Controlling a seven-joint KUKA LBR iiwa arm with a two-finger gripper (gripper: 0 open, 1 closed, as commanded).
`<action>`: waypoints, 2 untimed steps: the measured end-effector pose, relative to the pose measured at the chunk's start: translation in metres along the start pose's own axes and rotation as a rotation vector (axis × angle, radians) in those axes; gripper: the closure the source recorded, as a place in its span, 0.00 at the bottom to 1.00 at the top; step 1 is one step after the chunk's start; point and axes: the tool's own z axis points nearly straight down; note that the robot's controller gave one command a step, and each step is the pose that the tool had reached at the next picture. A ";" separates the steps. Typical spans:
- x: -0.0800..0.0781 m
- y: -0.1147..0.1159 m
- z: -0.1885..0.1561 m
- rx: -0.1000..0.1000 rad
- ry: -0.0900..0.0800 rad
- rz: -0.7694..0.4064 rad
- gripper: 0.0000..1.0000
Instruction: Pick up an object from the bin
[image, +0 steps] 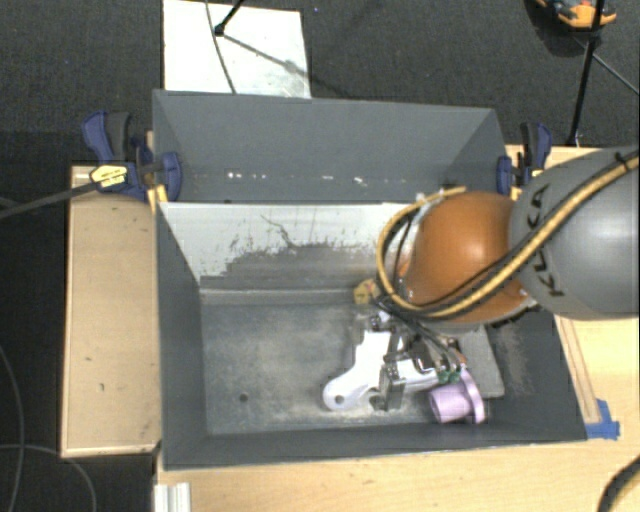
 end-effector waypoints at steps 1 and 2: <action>0.012 -0.004 0.019 -0.002 0.006 -0.258 0.00; 0.002 -0.026 0.063 -0.002 0.005 -0.245 1.00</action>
Offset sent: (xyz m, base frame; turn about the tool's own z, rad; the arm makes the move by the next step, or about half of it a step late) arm 0.0021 -0.0262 -0.0627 -0.2484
